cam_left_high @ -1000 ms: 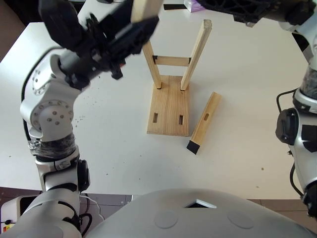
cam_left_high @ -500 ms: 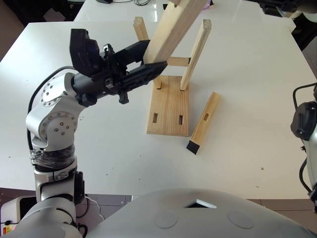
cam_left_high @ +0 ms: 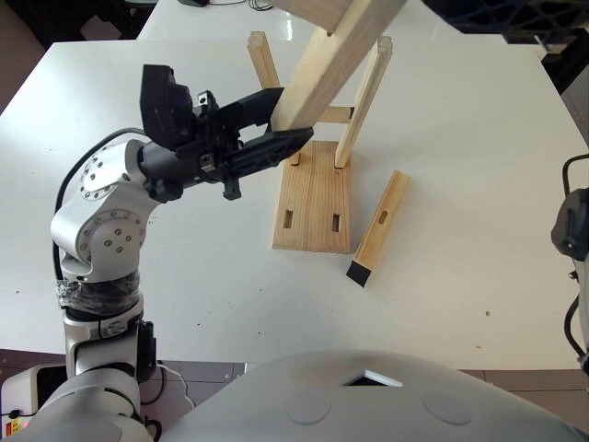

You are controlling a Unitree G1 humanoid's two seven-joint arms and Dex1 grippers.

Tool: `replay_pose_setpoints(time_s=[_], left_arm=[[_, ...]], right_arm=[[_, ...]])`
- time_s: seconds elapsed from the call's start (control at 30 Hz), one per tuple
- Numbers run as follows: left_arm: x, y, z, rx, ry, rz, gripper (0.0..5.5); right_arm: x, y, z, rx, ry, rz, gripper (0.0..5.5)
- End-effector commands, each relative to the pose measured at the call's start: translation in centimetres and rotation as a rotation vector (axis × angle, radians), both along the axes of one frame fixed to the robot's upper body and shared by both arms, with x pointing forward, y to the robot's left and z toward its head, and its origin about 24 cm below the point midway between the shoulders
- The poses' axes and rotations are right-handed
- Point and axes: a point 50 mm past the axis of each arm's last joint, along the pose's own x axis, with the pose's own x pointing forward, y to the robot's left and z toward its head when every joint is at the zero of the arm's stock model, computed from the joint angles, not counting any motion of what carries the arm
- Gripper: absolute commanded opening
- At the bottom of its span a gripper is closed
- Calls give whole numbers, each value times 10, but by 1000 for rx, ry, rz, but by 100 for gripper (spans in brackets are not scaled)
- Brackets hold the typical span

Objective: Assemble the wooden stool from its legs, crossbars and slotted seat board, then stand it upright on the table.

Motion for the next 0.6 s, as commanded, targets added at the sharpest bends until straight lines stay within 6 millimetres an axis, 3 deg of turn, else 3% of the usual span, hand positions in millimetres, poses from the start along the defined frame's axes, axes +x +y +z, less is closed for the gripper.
replay_pose_setpoints(time_s=[0.03, 0.23, 0.47, 0.6], left_arm=[[-1, -2, -5, 24, 15, -3, 200], [-1, -3, -8, 28, 23, -4, 200], [-2, -6, -9, 33, 28, -16, 200], [-2, -7, -10, 40, 30, -18, 200]], right_arm=[[-3, 4, 11, 43, 10, 11, 310], [-5, 0, 13, 46, 36, 18, 310], [-8, -11, 8, 35, 74, 10, 207], [-9, -11, 2, 16, 88, 10, 202]])
